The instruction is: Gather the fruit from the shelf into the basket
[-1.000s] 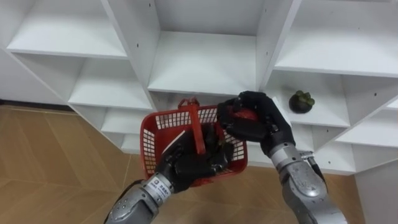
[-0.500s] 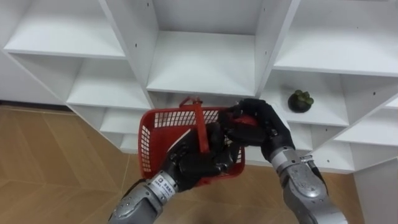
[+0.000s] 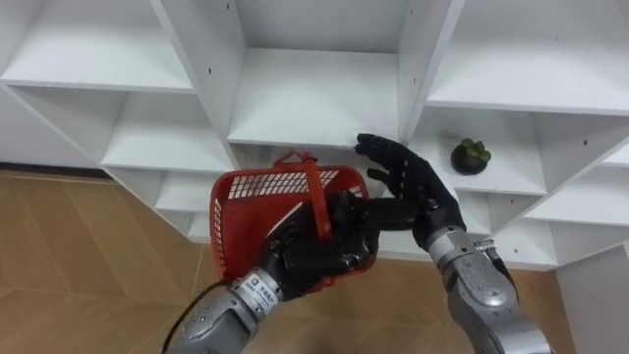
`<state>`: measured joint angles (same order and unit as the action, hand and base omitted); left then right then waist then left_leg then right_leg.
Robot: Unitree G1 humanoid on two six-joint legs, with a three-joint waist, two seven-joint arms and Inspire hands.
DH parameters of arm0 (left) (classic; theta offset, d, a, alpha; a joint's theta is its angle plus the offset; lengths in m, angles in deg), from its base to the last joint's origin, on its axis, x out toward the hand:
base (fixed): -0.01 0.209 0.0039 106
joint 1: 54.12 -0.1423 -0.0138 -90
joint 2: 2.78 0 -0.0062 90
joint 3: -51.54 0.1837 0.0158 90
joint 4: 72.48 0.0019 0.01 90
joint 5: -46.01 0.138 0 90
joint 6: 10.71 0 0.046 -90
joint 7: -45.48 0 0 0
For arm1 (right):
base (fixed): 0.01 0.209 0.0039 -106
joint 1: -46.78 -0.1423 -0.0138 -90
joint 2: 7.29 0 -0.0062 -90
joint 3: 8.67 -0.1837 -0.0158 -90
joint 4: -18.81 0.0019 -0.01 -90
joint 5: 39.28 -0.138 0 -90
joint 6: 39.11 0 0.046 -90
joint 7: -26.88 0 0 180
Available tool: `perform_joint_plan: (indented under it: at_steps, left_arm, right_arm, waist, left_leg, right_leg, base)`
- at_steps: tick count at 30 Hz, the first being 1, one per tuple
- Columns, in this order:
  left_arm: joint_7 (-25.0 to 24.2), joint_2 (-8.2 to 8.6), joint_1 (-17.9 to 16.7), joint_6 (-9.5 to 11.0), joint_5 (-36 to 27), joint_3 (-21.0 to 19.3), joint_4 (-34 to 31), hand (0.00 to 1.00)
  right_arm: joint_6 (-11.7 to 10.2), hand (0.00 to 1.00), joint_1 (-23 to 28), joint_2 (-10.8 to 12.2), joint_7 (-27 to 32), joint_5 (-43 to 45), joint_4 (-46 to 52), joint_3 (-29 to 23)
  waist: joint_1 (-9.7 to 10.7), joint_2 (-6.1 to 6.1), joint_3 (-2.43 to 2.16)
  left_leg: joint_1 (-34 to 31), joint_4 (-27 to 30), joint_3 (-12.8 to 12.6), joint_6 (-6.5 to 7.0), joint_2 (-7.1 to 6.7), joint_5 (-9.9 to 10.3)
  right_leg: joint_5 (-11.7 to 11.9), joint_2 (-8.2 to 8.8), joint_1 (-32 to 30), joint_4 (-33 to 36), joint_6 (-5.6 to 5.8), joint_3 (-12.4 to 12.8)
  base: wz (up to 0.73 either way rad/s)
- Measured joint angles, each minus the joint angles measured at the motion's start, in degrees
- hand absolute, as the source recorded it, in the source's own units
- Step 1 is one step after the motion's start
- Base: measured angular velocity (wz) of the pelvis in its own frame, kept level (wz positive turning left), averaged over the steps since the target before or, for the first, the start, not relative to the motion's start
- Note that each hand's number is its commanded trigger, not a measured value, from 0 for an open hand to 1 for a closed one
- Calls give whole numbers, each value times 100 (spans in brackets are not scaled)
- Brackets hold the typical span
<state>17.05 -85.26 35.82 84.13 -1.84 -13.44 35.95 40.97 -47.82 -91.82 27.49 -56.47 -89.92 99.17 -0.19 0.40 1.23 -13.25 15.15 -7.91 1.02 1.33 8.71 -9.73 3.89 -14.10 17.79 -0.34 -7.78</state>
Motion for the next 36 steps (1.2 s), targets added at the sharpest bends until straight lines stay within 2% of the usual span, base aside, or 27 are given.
perform_joint_plan:
  at_steps: [17,29,36]
  left_arm:
    - [0,-6,1,1,-329,0,0,100]
    - [3,-136,-26,164,-327,-88,0,100]
    - [42,-170,-268,236,-327,-319,3,100]
  right_arm:
    - [-5,0,0,89,142,-2,29,14]
    - [-60,0,23,88,352,-7,32,97]
    - [-165,0,167,65,446,108,32,102]
  waist:
    - [-3,-24,11]
    - [-23,-8,2]
    - [9,1,-4]
  left_leg:
    - [0,29,-21,0,5,0]
    - [55,-1,-90,-1,27,1]
    - [219,-131,-132,-3,23,1]
  right_leg:
    - [2,-35,3,6,-4,10]
    - [16,-59,26,-7,-15,58]
    - [20,-68,164,-102,-11,68]
  base:
    - [0]
    - [-2]
    - [-1]
